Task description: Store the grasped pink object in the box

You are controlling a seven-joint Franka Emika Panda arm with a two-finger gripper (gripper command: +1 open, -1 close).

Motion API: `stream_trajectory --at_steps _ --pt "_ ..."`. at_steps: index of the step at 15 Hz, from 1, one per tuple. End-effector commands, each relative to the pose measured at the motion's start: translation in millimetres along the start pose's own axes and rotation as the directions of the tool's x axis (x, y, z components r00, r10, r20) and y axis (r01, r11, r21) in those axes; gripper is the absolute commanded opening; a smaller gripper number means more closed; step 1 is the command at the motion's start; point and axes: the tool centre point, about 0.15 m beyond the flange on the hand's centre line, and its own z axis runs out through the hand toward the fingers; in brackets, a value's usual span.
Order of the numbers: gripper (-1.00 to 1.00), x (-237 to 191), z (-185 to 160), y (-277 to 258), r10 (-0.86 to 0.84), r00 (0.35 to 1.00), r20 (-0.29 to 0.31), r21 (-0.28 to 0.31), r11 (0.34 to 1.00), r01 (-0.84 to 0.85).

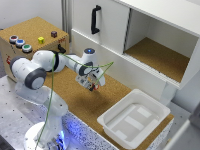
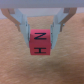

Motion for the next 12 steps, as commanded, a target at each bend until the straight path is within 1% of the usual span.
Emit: stream_trajectory --at_steps 1,4,5,8,12 --pt "-1.00 -10.9 -45.1 126.3 0.129 0.985 -0.114 -0.026 0.991 -0.133" --pt "-1.00 -8.2 -51.4 169.8 0.187 0.972 -0.144 -0.053 0.979 -0.196" --pt "-1.00 -8.5 -50.2 182.7 0.213 0.966 -0.148 -0.052 0.973 -0.223" --pt "-1.00 -11.6 -37.4 219.8 0.321 0.936 -0.147 -0.023 0.945 -0.328" --pt "-1.00 -12.0 -12.6 247.0 0.401 0.907 -0.130 -0.007 0.914 -0.405"
